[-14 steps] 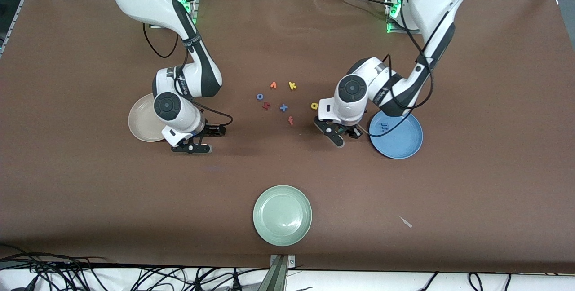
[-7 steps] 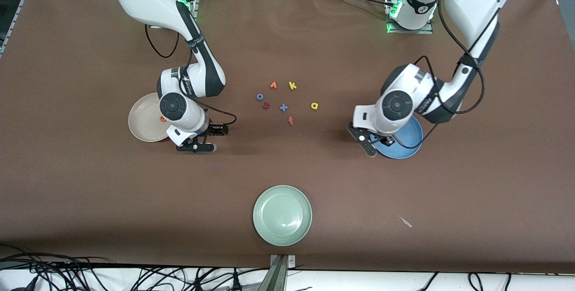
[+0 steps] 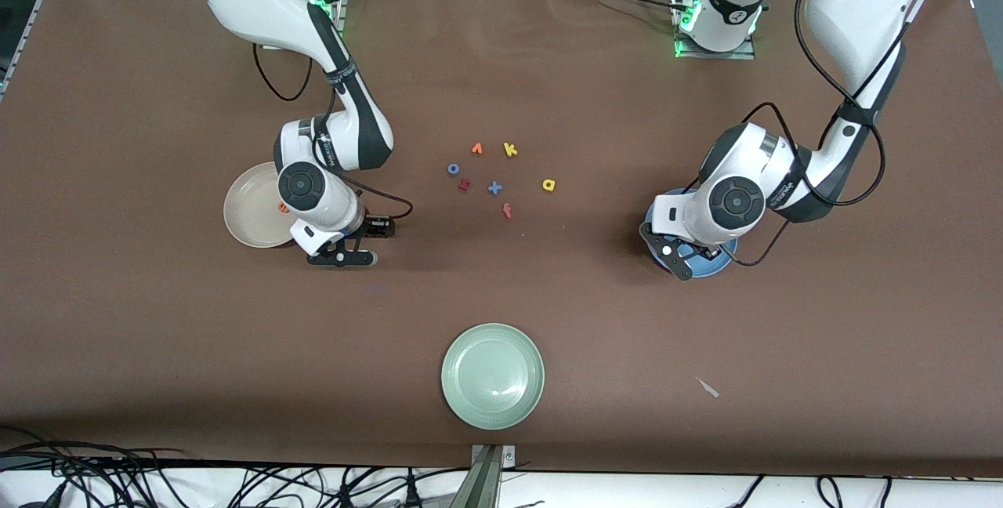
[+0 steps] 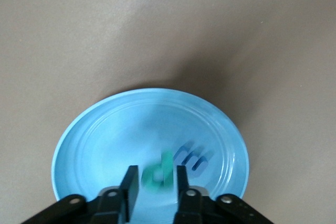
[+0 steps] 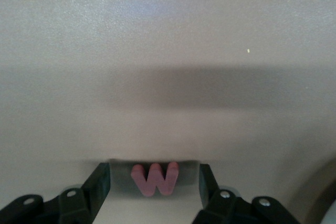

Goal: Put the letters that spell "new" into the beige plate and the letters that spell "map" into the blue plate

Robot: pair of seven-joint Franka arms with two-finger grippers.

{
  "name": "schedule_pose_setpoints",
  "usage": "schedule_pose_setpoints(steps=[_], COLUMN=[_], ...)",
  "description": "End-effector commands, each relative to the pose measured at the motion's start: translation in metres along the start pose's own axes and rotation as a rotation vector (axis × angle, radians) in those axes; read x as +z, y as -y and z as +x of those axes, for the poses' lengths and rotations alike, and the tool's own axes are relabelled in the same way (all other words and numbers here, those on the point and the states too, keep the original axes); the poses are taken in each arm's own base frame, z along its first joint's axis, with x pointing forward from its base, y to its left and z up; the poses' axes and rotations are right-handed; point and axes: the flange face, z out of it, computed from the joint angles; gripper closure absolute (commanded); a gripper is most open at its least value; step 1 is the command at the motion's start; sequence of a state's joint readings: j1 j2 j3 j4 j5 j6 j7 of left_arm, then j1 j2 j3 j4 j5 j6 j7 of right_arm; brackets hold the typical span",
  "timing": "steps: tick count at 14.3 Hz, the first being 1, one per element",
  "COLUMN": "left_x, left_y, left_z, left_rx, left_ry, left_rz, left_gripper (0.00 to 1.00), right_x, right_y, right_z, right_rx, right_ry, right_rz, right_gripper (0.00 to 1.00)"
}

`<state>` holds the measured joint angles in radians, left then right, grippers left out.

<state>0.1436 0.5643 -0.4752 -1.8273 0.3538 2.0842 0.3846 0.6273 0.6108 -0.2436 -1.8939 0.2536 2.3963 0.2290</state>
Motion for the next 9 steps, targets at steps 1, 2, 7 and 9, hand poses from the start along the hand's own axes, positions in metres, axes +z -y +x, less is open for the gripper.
schedule_pose_setpoints(steps=[1, 2, 7, 9], left_x=[-0.009, -0.017, -0.040, -0.045], left_y=[-0.001, -0.004, -0.075, -0.116], left_z=[-0.001, 0.003, 0.041, 0.060], left_rx=[0.003, -0.006, -0.283, -0.456], left_ry=[-0.008, -0.018, -0.037, -0.045], left_rz=[0.003, 0.008, -0.019, -0.034], left_gripper=[0.00, 0.00, 0.00, 0.00], right_x=[0.004, 0.006, 0.009, 0.010], right_y=[0.000, 0.000, -0.001, -0.001], right_z=[0.007, 0.007, 0.007, 0.006], right_rx=[0.000, -0.001, -0.001, -0.001], right_ry=[-0.012, -0.011, -0.007, -0.004], right_rz=[0.013, 0.012, 0.009, 0.007], right_gripper=[0.34, 0.36, 0.51, 0.58])
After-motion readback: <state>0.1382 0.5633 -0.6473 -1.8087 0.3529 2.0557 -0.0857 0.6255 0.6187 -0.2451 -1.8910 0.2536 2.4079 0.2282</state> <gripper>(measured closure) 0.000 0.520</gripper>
